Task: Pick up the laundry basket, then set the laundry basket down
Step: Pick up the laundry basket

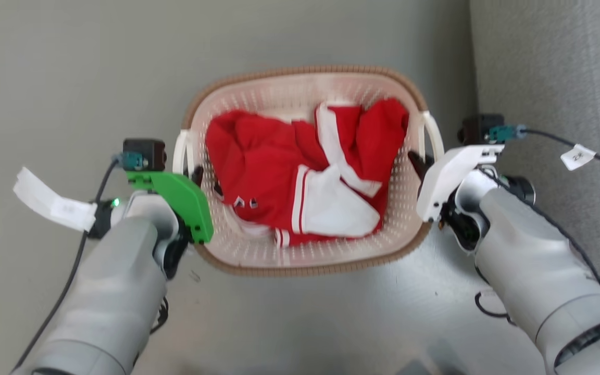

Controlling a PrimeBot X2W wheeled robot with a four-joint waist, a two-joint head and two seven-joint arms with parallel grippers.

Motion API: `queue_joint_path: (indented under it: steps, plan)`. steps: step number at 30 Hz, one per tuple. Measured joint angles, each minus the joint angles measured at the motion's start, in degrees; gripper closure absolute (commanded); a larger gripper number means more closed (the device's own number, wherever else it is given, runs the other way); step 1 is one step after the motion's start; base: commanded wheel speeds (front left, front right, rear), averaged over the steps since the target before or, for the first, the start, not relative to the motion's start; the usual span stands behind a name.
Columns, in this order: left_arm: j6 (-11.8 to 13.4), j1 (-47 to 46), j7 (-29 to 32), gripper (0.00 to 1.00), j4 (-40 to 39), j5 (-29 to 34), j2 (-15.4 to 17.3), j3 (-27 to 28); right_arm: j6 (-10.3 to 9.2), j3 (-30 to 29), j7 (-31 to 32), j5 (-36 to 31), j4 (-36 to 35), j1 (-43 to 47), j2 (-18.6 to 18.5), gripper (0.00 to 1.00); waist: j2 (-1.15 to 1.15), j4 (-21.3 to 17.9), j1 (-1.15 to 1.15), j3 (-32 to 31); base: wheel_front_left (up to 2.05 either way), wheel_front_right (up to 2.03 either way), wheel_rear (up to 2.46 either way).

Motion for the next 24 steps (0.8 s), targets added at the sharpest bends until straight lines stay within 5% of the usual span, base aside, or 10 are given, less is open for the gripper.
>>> queue_joint_path:
  steps: [24]
  plan:
    - [0.0, 11.71, 6.62, 1.0, -0.21, -7.28, 0.43, -6.09, -0.48, 6.27, 9.29, 7.35, 0.23, 10.6, -0.15, 1.0, 0.0, 0.66, 0.0, -16.94, 0.0, 0.0, 0.0]
